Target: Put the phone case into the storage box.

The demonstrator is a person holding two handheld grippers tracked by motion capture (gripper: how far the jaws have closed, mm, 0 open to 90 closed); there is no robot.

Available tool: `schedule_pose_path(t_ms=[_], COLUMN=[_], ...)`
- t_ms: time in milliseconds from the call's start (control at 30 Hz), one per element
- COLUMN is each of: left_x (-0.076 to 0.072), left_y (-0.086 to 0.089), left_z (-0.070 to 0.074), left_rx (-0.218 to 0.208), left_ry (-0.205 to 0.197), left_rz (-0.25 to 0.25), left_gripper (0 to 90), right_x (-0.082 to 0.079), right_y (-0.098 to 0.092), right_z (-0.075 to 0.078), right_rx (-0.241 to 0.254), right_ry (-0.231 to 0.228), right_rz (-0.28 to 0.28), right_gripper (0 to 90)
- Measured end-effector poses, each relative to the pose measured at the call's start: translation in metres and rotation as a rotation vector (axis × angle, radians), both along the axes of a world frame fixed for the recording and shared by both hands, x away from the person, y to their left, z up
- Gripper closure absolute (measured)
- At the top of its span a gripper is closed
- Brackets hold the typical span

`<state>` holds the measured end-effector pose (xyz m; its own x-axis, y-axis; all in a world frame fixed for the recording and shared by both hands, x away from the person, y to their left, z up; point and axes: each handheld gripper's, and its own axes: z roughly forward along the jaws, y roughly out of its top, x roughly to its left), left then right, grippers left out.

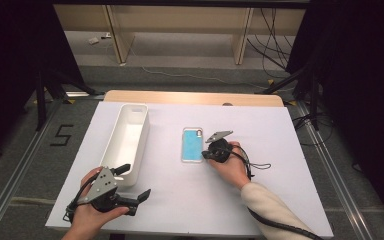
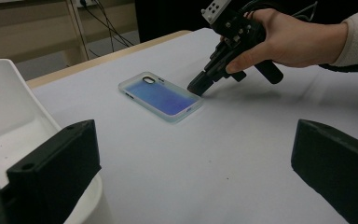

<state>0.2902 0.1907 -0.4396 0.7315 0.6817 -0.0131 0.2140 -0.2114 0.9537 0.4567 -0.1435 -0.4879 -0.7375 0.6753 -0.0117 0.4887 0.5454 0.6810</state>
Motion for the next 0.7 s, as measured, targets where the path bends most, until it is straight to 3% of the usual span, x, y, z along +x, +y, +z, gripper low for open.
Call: schedule_pose_path(t_ms=[67, 233, 300, 333, 367, 433, 500, 600, 700], left_x=[0.0, 0.0, 0.001, 0.001, 0.001, 0.002, 0.002, 0.002, 0.002], left_y=[0.0, 0.0, 0.0, 0.0, 0.0, -0.002, -0.002, -0.002, -0.002], left_z=[0.0, 0.0, 0.0, 0.0, 0.0, 0.0, 0.0, 0.0, 0.0], left_rx=[0.0, -0.001, 0.003, 0.005, 0.005, 0.002, 0.001, -0.001, 0.002], left_ry=[0.0, 0.002, 0.004, 0.001, 0.001, 0.007, 0.007, 0.007, 0.009], left_rz=[-0.001, -0.001, 0.005, 0.003, 0.003, 0.002, 0.002, -0.001, 0.003], left_gripper=[0.4, 0.4, 0.4, 0.4, 0.4, 0.4, 0.4, 0.4, 0.4], right_x=[0.0, 0.0, -0.002, -0.003, -0.006, -0.009, -0.014, -0.02, -0.025], right_y=[-0.001, -0.004, -0.007, -0.007, -0.008, -0.011, -0.015, -0.019, -0.021], right_z=[0.002, 0.004, 0.008, 0.009, 0.012, 0.015, 0.021, 0.027, 0.034], right_rx=[-0.008, 0.004, 0.006, 0.018, 0.03, 0.039, 0.044, 0.073, 0.055], right_ry=[0.019, -0.003, -0.004, -0.034, -0.02, -0.063, -0.051, -0.09, -0.075], right_rz=[0.003, -0.004, -0.003, -0.007, -0.009, 0.013, 0.031, 0.046, 0.08], right_gripper=[90.0, 90.0, 86.4, 85.0, 83.3, 78.9, 74.6, 66.8, 58.5])
